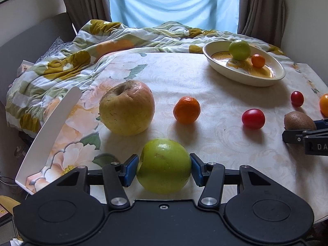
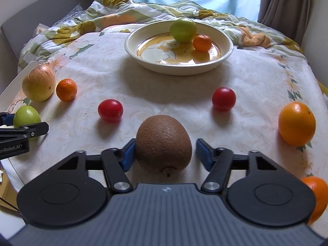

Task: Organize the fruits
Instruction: 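Grasp the second green apple with the left tool while the right tool grasps the kiwi, then carry the green apple and kiwi over the white bowl with both tools, then open the left tool to release the green apple into the bowl, then lower the kiwi into the bowl and open the right tool, then withdraw both tools from the bowl back over the cloth, then grasp the red tomato with the left tool while the right tool grasps a large orange, then carry the red tomato and large orange to the white bowl with both tools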

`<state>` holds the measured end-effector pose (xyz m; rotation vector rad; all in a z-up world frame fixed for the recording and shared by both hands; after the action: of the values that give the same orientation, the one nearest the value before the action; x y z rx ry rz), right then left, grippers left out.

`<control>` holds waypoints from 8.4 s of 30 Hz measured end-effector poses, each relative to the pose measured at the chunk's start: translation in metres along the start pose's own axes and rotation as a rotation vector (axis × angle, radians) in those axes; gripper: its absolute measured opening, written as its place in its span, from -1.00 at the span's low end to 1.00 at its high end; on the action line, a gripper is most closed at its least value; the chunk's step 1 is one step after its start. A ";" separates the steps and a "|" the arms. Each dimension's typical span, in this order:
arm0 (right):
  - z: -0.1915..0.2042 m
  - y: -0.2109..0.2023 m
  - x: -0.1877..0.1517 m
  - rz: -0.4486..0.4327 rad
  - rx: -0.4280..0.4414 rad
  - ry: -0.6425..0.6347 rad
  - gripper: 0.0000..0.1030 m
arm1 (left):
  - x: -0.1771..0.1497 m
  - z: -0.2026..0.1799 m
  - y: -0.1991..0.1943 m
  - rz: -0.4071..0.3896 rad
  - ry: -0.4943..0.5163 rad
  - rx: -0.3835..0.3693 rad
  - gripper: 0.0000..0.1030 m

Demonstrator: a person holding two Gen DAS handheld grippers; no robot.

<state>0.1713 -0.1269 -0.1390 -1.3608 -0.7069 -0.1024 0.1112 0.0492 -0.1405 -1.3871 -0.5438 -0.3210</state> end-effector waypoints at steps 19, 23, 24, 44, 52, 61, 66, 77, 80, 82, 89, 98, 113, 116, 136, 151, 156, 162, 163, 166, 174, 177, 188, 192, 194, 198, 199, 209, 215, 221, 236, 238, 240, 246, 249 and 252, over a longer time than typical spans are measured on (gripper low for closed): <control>-0.003 -0.061 0.013 -0.052 0.001 0.043 0.34 | 0.028 -0.010 -0.068 -0.087 0.001 -0.061 0.12; -0.006 -0.082 0.022 -0.077 0.002 0.048 0.34 | 0.043 -0.014 -0.083 -0.114 0.036 -0.077 0.12; -0.007 -0.086 0.024 -0.082 0.000 0.047 0.34 | 0.048 -0.015 -0.087 -0.118 0.037 -0.083 0.12; -0.023 -0.112 0.104 -0.167 -0.040 0.043 0.34 | 0.172 -0.035 -0.063 -0.174 0.110 -0.231 0.12; -0.035 -0.084 0.136 -0.145 -0.055 0.123 0.34 | 0.217 -0.048 -0.012 -0.114 0.172 -0.287 0.12; -0.047 -0.050 0.151 -0.097 -0.095 0.192 0.34 | 0.242 -0.072 0.053 -0.031 0.278 -0.318 0.12; -0.058 -0.036 0.153 -0.072 -0.116 0.231 0.34 | 0.242 -0.087 0.082 -0.005 0.372 -0.302 0.12; -0.083 -0.018 0.147 -0.025 -0.164 0.319 0.34 | 0.231 -0.117 0.111 0.004 0.553 -0.255 0.12; -0.087 -0.016 0.147 -0.016 -0.174 0.331 0.34 | 0.230 -0.118 0.116 0.017 0.560 -0.242 0.13; -0.089 -0.014 0.149 -0.013 -0.179 0.336 0.34 | 0.232 -0.118 0.115 0.007 0.550 -0.247 0.29; -0.093 -0.015 0.153 -0.018 -0.185 0.347 0.34 | 0.234 -0.106 0.101 -0.015 0.540 -0.233 0.95; -0.090 -0.007 0.162 -0.005 -0.167 0.319 0.34 | 0.222 -0.068 0.083 0.048 0.415 -0.265 0.96; -0.040 0.035 0.176 0.052 -0.067 0.202 0.34 | 0.200 -0.013 0.053 0.043 0.274 -0.207 0.96; -0.033 0.045 0.176 0.063 -0.061 0.184 0.34 | 0.198 -0.007 0.049 0.033 0.267 -0.195 0.96; -0.012 0.058 0.181 0.001 -0.150 0.093 1.00 | 0.185 0.003 0.044 0.023 0.304 -0.208 0.96; -0.014 0.019 0.170 -0.037 -0.119 0.104 1.00 | 0.177 -0.004 -0.002 -0.042 0.245 -0.171 0.96; -0.018 -0.009 0.160 -0.065 -0.116 0.085 1.00 | 0.168 -0.013 -0.027 -0.074 0.231 -0.159 0.96; -0.024 -0.053 0.140 -0.090 -0.121 0.090 1.00 | 0.151 -0.026 -0.060 -0.118 0.208 -0.154 0.96; -0.025 -0.061 0.137 -0.096 -0.120 0.095 1.00 | 0.148 -0.028 -0.066 -0.126 0.204 -0.154 0.96; -0.029 -0.087 0.126 -0.124 -0.122 0.109 1.00 | 0.138 -0.033 -0.081 -0.146 0.195 -0.153 0.96; -0.038 -0.151 0.084 -0.190 -0.100 0.172 1.00 | 0.109 -0.049 -0.110 -0.173 0.182 -0.149 0.97; -0.042 -0.167 0.069 -0.210 -0.090 0.198 1.00 | 0.098 -0.056 -0.111 -0.167 0.185 -0.151 0.97; -0.080 -0.153 -0.001 -0.157 -0.177 0.319 1.00 | 0.063 -0.084 -0.056 -0.089 0.247 -0.174 0.97; -0.100 -0.129 -0.030 -0.111 -0.217 0.361 1.00 | 0.053 -0.094 -0.029 -0.063 0.262 -0.172 0.97; -0.110 -0.117 -0.044 -0.088 -0.241 0.373 1.00 | 0.051 -0.095 -0.016 -0.045 0.253 -0.173 0.95; -0.124 -0.097 -0.066 -0.055 -0.263 0.389 1.00 | 0.050 -0.101 0.006 -0.021 0.249 -0.167 0.82; -0.127 -0.093 -0.069 -0.049 -0.262 0.390 1.00 | 0.051 -0.102 0.012 -0.013 0.248 -0.162 0.76; -0.130 -0.070 -0.073 -0.038 -0.245 0.346 1.00 | 0.050 -0.102 0.037 0.022 0.210 -0.172 0.10; -0.131 -0.062 -0.069 -0.031 -0.228 0.334 0.84 | 0.050 -0.106 0.035 0.017 0.215 -0.187 -0.24; -0.132 -0.058 -0.068 -0.016 -0.219 0.323 0.71 | 0.045 -0.107 0.031 0.028 0.210 -0.205 -0.24; -0.142 -0.051 -0.064 0.007 -0.196 0.297 0.48 | 0.039 -0.108 0.020 0.039 0.175 -0.218 -0.25; -0.141 -0.050 -0.062 0.015 -0.204 0.273 0.47 | 0.039 -0.108 0.016 0.035 0.171 -0.223 -0.25; -0.140 -0.050 -0.061 0.021 -0.203 0.266 0.47 | 0.041 -0.108 0.012 0.029 0.169 -0.223 -0.25; -0.141 -0.057 -0.060 0.021 -0.179 0.276 0.46 | 0.047 -0.106 -0.005 0.008 0.148 -0.228 -0.24; -0.140 -0.063 -0.057 0.014 -0.170 0.275 0.46 | 0.050 -0.105 -0.014 -0.004 0.141 -0.228 -0.25; -0.137 -0.070 -0.053 0.006 -0.161 0.265 0.46 | 0.055 -0.103 -0.023 -0.016 0.133 -0.230 -0.25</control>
<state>0.1520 -0.2863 -0.1117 -1.4696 -0.4795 -0.3349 0.1629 -0.0500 -0.1003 -1.5707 -0.4176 -0.4968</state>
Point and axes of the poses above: each gripper's, at about its wrist camera, not at the fingertips, and y roughly the way its jaws point, z to its left, x to its top, the point moved 4 cm from there along y, roughly the way its jaws point, and after that the axes turned 9 degrees about z, right-handed, at the moved point
